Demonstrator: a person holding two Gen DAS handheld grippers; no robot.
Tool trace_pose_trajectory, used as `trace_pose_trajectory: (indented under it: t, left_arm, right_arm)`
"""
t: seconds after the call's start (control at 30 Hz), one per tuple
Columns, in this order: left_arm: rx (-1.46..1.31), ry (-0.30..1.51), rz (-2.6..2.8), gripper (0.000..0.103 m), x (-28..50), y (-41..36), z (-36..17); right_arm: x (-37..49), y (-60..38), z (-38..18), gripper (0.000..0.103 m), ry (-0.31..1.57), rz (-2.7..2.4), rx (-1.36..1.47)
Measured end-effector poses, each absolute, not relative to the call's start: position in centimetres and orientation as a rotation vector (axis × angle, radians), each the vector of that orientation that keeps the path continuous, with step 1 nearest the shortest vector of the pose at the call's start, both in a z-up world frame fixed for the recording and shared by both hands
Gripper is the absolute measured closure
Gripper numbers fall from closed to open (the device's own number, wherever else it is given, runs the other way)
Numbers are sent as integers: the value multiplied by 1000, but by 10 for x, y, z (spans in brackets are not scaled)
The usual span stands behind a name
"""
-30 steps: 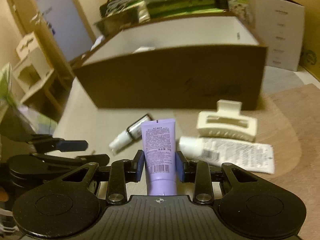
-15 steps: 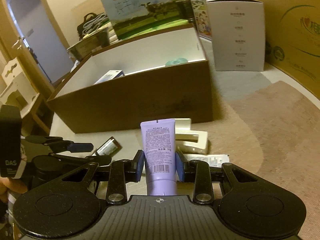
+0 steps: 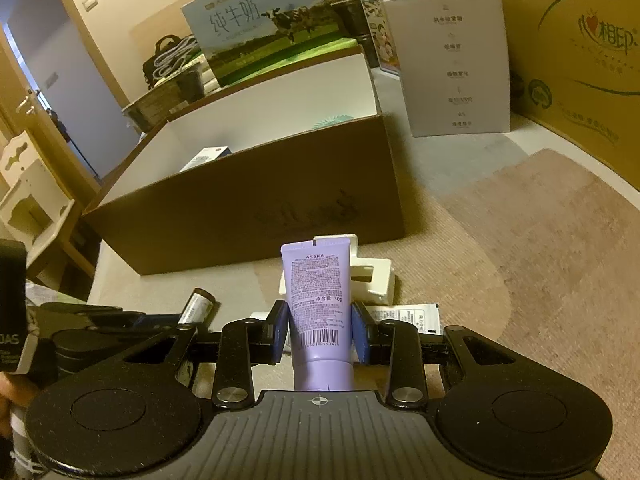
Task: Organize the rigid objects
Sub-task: 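Grasp the brown dropper bottle with the left tool while the right carries the purple tube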
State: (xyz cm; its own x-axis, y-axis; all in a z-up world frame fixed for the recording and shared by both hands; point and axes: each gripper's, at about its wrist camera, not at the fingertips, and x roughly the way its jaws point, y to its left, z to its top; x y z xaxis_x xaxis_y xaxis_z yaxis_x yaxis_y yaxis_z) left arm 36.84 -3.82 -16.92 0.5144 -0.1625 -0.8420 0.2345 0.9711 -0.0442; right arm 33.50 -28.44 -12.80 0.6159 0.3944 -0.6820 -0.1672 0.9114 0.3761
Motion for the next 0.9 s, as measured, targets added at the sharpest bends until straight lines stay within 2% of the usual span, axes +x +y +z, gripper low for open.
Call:
trace_pose_trajectory:
  t: [0.27, 0.5, 0.9]
  left_arm:
    - [98, 1012, -234, 79, 378, -42, -169]
    - [102, 1001, -245, 82, 372, -42, -167]
    - [105, 920, -233, 82, 347, -21, -130]
  right_arm:
    - [335, -289, -129, 69, 850, 321, 292]
    - [334, -289, -126, 69, 847, 322, 284]
    - [329, -291, -108, 69, 818, 349, 262]
